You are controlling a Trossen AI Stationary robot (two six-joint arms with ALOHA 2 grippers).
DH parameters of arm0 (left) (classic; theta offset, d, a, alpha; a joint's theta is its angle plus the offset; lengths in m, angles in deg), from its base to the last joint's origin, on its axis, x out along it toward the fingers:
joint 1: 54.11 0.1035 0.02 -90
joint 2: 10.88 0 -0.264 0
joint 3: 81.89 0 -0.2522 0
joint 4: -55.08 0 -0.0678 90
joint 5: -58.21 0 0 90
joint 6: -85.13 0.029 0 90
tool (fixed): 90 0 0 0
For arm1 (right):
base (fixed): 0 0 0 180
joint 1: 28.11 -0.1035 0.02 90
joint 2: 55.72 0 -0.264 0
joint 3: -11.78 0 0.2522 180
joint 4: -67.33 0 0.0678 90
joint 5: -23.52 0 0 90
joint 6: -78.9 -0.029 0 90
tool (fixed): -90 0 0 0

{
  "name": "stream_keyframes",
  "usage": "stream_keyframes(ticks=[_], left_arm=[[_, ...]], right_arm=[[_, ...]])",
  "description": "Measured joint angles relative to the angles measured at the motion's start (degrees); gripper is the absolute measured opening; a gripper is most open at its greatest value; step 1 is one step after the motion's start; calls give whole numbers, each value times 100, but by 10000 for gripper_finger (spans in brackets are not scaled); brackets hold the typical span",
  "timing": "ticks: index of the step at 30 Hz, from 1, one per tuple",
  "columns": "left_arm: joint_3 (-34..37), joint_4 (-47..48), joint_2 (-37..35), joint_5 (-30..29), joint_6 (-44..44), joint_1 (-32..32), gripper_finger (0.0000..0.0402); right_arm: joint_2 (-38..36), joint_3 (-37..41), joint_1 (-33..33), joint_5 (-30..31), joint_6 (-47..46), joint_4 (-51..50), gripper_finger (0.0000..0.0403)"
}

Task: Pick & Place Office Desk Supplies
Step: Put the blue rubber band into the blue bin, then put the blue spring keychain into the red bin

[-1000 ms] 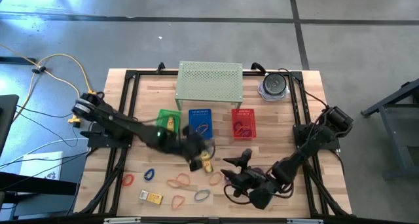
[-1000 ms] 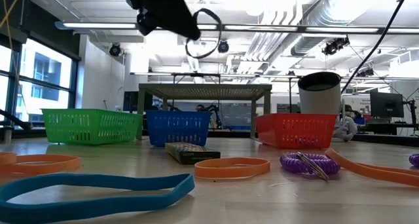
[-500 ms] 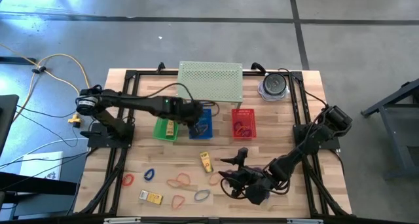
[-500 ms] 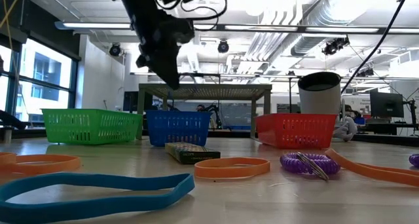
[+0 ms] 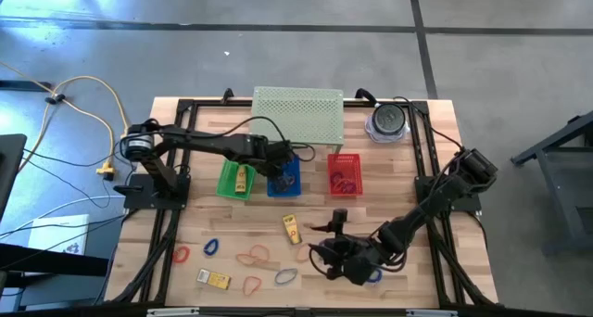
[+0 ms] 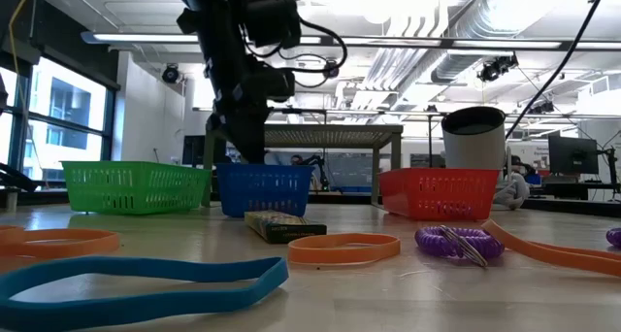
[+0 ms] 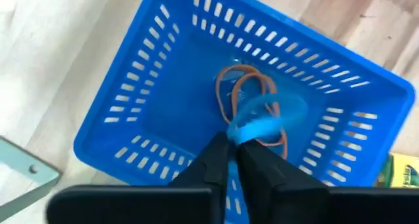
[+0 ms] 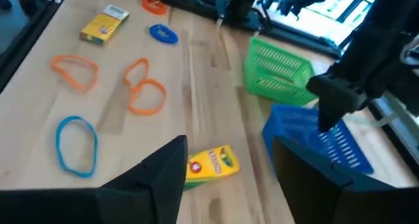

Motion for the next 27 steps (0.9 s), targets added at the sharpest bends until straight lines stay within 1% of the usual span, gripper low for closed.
stream_keyframes(ticks=[4,10,14,16,19,22,27], left_arm=[[0,26,10,117,19,4,70],[-26,173,10,214,15,4,130],[-266,946,-231,592,187,-17,141],[-368,1362,-454,661,251,-116,141],[-398,1961,-831,962,354,-427,142],[-389,2493,-1194,1266,258,-903,142],[-291,2733,-1545,1170,-137,-1941,142]], right_arm=[[0,0,-2,-103,-340,-219,207],[0,0,2,-195,-359,-153,201],[0,0,65,-193,-311,-153,200],[0,0,124,-219,-305,-155,200],[0,0,203,-379,-300,-169,200],[0,0,268,-654,-320,-182,200],[0,0,342,-1070,-448,-191,200]])
